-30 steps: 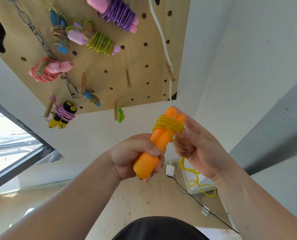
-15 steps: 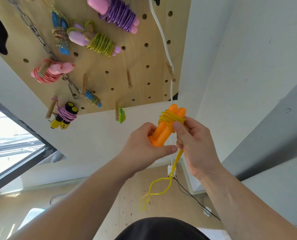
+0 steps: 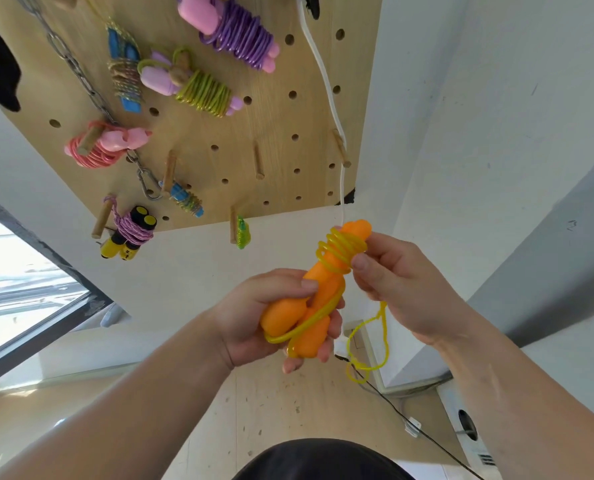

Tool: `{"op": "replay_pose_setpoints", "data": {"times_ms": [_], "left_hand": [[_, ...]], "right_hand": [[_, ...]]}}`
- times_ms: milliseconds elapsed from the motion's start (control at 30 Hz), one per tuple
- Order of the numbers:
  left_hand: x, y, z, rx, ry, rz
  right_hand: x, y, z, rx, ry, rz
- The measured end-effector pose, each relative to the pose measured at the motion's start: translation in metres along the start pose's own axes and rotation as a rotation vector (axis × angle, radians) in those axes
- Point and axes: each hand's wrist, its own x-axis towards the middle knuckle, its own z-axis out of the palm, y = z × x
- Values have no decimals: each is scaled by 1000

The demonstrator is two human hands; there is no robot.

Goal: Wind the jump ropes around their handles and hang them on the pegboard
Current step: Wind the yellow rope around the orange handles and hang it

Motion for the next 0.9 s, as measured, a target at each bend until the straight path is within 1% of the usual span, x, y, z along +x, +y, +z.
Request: {"op": "replay_pose_setpoints", "data": {"times_ms": [100, 167, 200, 233, 267, 333, 400, 433, 467, 533, 567, 600, 667, 733, 767, 833, 900], "left_hand": [[6, -5, -5, -107, -191, -72], [9, -5, -8, -131, -227, -97], [9, -3, -10, -113, -207, -106], [9, -1, -10, -66, -151, -112], [9, 0, -10, 13, -51, -109], [9, 1, -9, 247, 249, -57], [11, 0, -2, 511, 572, 73], [10, -1, 5, 653, 701, 142], [10, -4, 12, 852, 778, 190], [14, -15, 21, 1339, 851, 242], [18, -21, 23, 1499, 875, 309], [22, -25, 20, 1585, 902, 386], [28, -28, 13, 1643, 964, 527], [27, -25, 6, 1668, 997, 591], [24, -20, 6, 1612, 1002, 564], [18, -12, 9, 1418, 1020, 462], [16, -7, 8, 1243, 1013, 398]], "right_hand": [[0, -4, 0, 7, -16, -34], [2, -2, 3, -24, 26, -46], [2, 0, 5, -55, 66, -46], [3, 2, 7, -81, 114, -37], [2, 5, 9, -101, 168, -24], [1, 10, 14, -121, 271, 9], [1, 16, 16, -136, 377, 44], [1, 17, 17, -148, 431, 64], [2, 19, 18, -155, 485, 84], [4, 21, 23, -149, 567, 120], [6, 20, 26, -139, 592, 130], [8, 20, 29, -129, 606, 140], [11, 19, 33, -108, 606, 151], [11, 18, 32, -82, 566, 129], [10, 17, 29, -59, 527, 115], [8, 12, 24, -17, 418, 102], [8, 5, 18, -67, 302, 83]]}}
